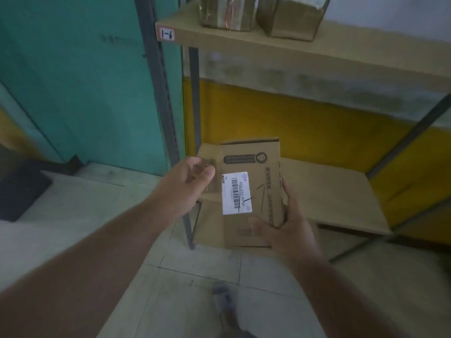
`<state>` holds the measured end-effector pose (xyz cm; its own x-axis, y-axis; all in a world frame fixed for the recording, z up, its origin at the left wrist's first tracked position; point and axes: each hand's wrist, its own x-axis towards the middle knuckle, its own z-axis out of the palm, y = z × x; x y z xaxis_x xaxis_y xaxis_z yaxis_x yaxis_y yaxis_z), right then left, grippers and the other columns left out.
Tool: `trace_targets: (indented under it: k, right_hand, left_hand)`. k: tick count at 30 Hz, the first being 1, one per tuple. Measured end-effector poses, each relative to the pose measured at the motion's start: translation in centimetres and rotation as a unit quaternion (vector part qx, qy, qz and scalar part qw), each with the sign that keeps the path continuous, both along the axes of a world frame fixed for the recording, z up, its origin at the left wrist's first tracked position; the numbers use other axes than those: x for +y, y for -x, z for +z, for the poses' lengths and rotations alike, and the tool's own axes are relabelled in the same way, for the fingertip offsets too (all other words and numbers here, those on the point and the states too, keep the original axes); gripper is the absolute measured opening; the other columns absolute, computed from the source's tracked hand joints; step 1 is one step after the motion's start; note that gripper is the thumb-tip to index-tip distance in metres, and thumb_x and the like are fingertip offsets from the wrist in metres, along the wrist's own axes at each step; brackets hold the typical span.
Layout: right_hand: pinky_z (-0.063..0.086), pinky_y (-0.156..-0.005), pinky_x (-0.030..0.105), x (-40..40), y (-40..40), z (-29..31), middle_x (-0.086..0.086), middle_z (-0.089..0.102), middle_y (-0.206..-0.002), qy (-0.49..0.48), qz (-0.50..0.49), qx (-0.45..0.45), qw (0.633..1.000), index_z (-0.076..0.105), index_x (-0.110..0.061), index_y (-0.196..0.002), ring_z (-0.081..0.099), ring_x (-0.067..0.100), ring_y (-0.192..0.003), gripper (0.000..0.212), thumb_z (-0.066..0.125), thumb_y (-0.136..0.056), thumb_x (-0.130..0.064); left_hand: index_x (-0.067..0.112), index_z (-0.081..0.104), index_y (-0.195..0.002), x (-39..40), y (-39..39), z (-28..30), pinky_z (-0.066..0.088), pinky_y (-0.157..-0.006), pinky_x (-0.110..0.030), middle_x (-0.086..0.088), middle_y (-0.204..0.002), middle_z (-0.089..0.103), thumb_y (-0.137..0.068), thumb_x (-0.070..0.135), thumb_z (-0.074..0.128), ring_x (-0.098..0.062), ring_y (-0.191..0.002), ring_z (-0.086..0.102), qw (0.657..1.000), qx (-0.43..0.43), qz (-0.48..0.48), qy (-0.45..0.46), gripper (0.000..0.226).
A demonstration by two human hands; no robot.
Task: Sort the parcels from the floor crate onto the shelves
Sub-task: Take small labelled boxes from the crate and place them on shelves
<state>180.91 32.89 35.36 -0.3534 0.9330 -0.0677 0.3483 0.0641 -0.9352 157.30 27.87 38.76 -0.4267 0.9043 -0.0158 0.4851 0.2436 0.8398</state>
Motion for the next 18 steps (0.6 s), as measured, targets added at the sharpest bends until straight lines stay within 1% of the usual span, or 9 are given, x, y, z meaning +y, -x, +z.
trace_targets:
  k: [2, 3, 6, 8, 9, 13, 15, 17, 18]
  right_hand:
    - [0.062, -0.08, 0.031, 2.6, 0.1, -1.6, -0.024, 0.071, -0.112, 0.019, -0.013, -0.014, 1.0, 0.022, -0.059, -0.146, 0.068, -0.002, -0.101, 0.104, 0.086, -0.074, -0.019]
    - [0.062, -0.081, 0.035, 4.2, 0.2, -2.4, -0.023, 0.071, -0.111, 0.031, -0.018, -0.015, 0.999, 0.023, -0.059, -0.145, 0.069, -0.001, -0.101, 0.104, 0.086, -0.073, -0.02]
    - [0.06, -0.085, 0.048, 9.8, 1.0, -5.3, -0.018, 0.07, -0.118, 0.054, -0.032, -0.021, 0.998, 0.027, -0.061, -0.141, 0.068, 0.008, -0.108, 0.103, 0.087, -0.061, -0.036]
    - [0.059, -0.086, 0.05, 13.4, 1.6, -7.2, -0.017, 0.067, -0.123, 0.062, -0.039, -0.034, 0.997, 0.026, -0.064, -0.138, 0.065, 0.01, -0.112, 0.103, 0.085, -0.055, -0.047]
    - [0.058, -0.089, 0.05, 15.1, 2.1, -7.9, -0.016, 0.065, -0.125, 0.063, -0.037, -0.052, 0.996, 0.023, -0.062, -0.14, 0.064, 0.011, -0.114, 0.104, 0.084, -0.057, -0.048]
    - [0.054, -0.098, 0.048, 20.8, 4.6, -11.2, -0.009, 0.06, -0.134, 0.072, -0.013, -0.109, 0.991, 0.02, -0.05, -0.146, 0.061, 0.016, -0.118, 0.1, 0.086, -0.073, -0.033]
    - [0.049, -0.102, 0.041, 22.7, 6.6, -12.9, -0.006, 0.055, -0.14, 0.085, -0.003, -0.121, 0.989, 0.02, -0.045, -0.149, 0.056, 0.019, -0.124, 0.099, 0.085, -0.076, -0.029]
    - [0.04, -0.096, 0.029, 23.9, 8.2, -14.3, -0.003, 0.052, -0.145, 0.079, 0.01, -0.149, 0.986, 0.019, -0.034, -0.154, 0.052, 0.02, -0.128, 0.097, 0.082, -0.081, -0.025]
    - [0.037, -0.091, 0.026, 24.4, 9.0, -15.2, -0.002, 0.051, -0.145, 0.074, 0.016, -0.163, 0.984, 0.02, -0.029, -0.155, 0.051, 0.018, -0.127, 0.095, 0.081, -0.082, -0.023]
  left_hand:
    - [0.026, 0.05, -0.135, 1.8, 0.1, -1.6, 0.047, -0.087, -0.034, 0.01, -0.117, 0.06, -0.096, 0.056, 0.048, -0.01, -0.105, 0.058, 0.999, 0.023, -0.006, 0.029, 0.049]
    - [0.024, 0.049, -0.138, 2.8, 0.2, -2.5, 0.049, -0.09, -0.037, 0.009, -0.12, 0.06, -0.096, 0.057, 0.048, -0.012, -0.106, 0.058, 0.998, 0.038, -0.009, 0.041, 0.053]
    - [0.023, 0.049, -0.137, 5.4, 0.3, -5.7, 0.052, -0.084, -0.037, 0.007, -0.119, 0.061, -0.094, 0.054, 0.05, -0.014, -0.098, 0.06, 0.99, 0.114, -0.004, 0.086, 0.053]
    - [0.023, 0.052, -0.133, 6.3, 0.0, -8.0, 0.052, -0.082, -0.037, 0.005, -0.12, 0.061, -0.094, 0.051, 0.053, -0.017, -0.1, 0.06, 0.98, 0.156, -0.005, 0.122, 0.048]
    - [0.023, 0.052, -0.133, 6.6, -0.3, -8.9, 0.052, -0.084, -0.037, 0.004, -0.122, 0.062, -0.094, 0.05, 0.054, -0.019, -0.104, 0.06, 0.977, 0.165, -0.008, 0.138, 0.048]
    - [0.025, 0.049, -0.136, 7.1, -1.0, -11.7, 0.052, -0.089, -0.038, 0.005, -0.124, 0.062, -0.094, 0.05, 0.053, -0.017, -0.108, 0.059, 0.968, 0.172, -0.004, 0.185, 0.049]
    - [0.027, 0.049, -0.135, 7.4, -1.0, -12.7, 0.052, -0.09, -0.036, 0.007, -0.123, 0.062, -0.094, 0.049, 0.054, -0.016, -0.108, 0.058, 0.965, 0.177, 0.007, 0.194, 0.046]
    - [0.028, 0.048, -0.136, 7.8, -1.0, -13.5, 0.051, -0.093, -0.035, 0.007, -0.124, 0.061, -0.094, 0.047, 0.054, -0.016, -0.11, 0.057, 0.963, 0.176, 0.013, 0.206, 0.046]
    - [0.028, 0.047, -0.137, 7.9, -1.0, -13.9, 0.05, -0.094, -0.035, 0.007, -0.125, 0.06, -0.094, 0.046, 0.054, -0.016, -0.111, 0.057, 0.962, 0.173, 0.015, 0.212, 0.047]
